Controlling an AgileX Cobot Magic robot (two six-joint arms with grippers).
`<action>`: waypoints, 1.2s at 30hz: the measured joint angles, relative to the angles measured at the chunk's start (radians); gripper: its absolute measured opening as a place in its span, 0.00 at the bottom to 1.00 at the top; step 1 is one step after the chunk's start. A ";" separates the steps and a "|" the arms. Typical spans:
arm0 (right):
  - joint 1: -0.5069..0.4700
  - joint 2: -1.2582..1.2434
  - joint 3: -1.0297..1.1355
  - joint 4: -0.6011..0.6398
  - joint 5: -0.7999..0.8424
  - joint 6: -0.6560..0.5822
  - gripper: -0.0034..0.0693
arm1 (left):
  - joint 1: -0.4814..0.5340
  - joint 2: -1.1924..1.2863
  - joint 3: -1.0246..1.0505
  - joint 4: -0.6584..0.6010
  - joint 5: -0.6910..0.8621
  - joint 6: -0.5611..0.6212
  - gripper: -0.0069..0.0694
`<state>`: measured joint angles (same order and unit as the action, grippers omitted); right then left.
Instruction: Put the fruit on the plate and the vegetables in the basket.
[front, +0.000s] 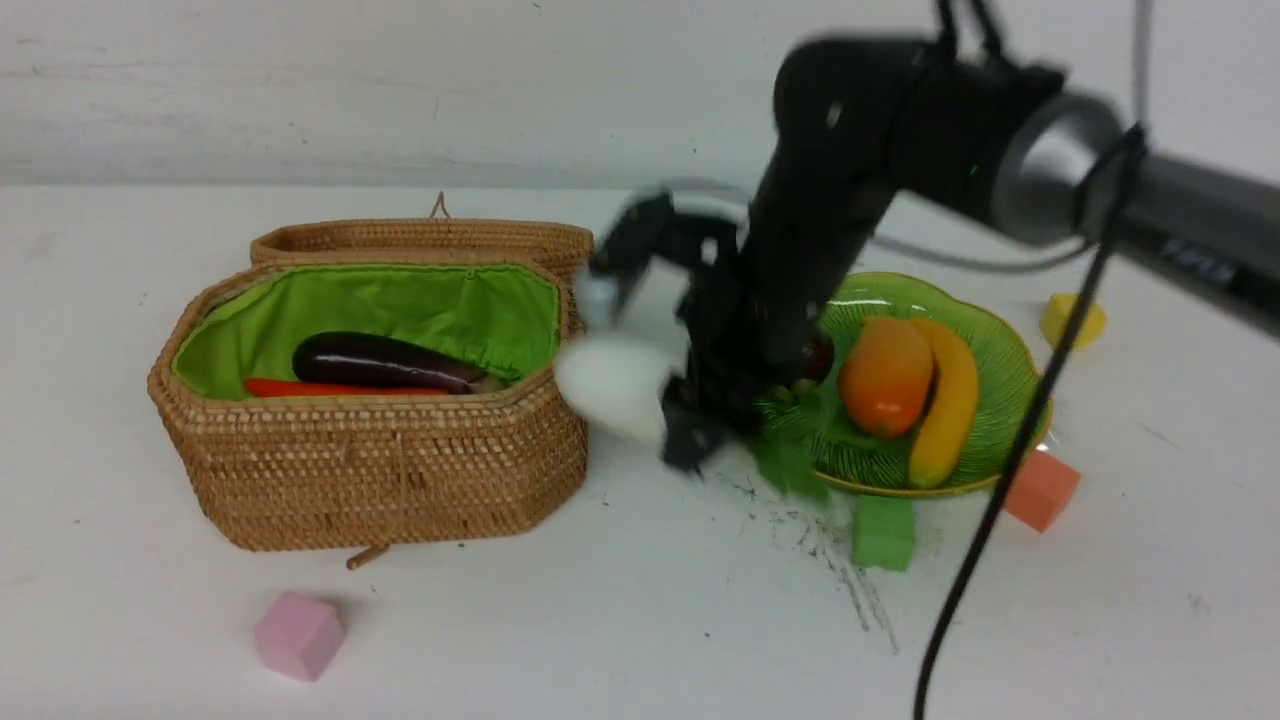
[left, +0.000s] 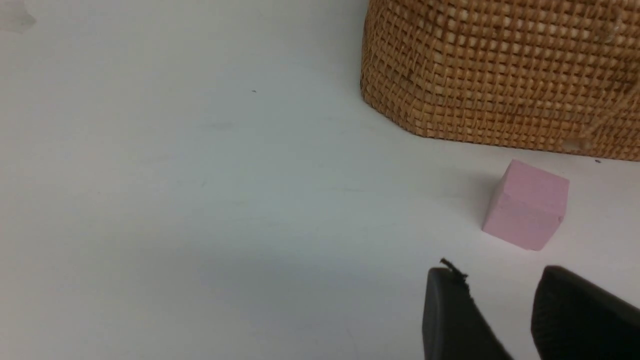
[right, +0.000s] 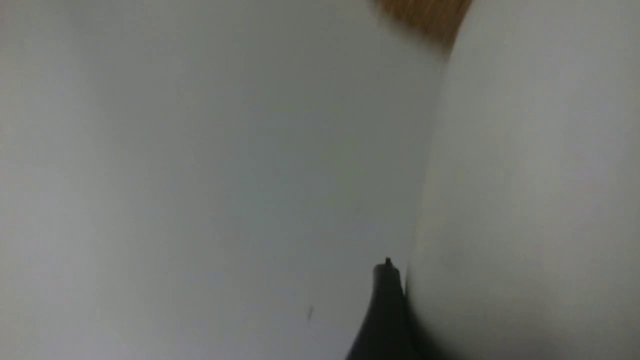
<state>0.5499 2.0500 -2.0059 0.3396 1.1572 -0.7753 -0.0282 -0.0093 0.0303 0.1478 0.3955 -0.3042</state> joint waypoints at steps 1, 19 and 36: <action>0.004 -0.002 -0.018 0.045 -0.039 -0.018 0.78 | 0.000 0.000 0.000 0.000 0.000 0.000 0.41; 0.113 0.234 -0.053 0.250 -0.580 -0.035 0.78 | 0.000 0.000 0.000 0.000 0.000 0.000 0.41; 0.018 -0.139 0.038 -0.069 -0.242 0.259 0.75 | 0.000 0.000 0.000 0.000 0.000 0.000 0.41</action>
<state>0.5674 1.9106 -1.9676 0.2704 0.9154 -0.5167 -0.0282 -0.0093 0.0303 0.1478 0.3955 -0.3042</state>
